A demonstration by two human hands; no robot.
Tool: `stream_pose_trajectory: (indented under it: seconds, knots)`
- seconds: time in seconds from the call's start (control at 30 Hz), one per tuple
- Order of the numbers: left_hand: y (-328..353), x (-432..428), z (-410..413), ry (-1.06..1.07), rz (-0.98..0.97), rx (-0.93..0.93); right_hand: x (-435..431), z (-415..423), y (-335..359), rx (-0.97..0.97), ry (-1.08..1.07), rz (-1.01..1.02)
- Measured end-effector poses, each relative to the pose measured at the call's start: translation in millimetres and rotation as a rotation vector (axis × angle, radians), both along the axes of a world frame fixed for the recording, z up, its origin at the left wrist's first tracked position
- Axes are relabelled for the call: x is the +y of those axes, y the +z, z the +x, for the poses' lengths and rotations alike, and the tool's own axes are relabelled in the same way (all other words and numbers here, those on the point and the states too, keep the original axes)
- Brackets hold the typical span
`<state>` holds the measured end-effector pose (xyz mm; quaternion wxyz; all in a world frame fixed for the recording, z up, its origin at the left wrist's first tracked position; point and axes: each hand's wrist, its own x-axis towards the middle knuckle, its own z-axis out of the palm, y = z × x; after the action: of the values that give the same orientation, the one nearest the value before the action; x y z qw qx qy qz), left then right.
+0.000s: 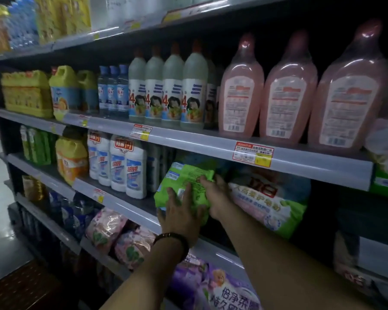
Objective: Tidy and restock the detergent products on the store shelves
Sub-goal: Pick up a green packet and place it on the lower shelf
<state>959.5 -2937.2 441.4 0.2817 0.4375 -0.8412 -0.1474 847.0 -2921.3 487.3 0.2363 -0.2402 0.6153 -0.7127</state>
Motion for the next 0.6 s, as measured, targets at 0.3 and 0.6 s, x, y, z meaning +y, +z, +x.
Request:
stream_pose_trajectory:
  seconds: [0.3, 0.6]
  knots:
    - [-12.0, -6.6, -20.4, 0.103, 0.009, -0.162, 16.8, -1.8, -20.0, 0.233, -0.002, 0.111]
    - [17.8, 68.2, 9.6, -0.023, 0.165, -0.174, 132.1, 16.9, -4.9, 0.635, 0.014, 0.39]
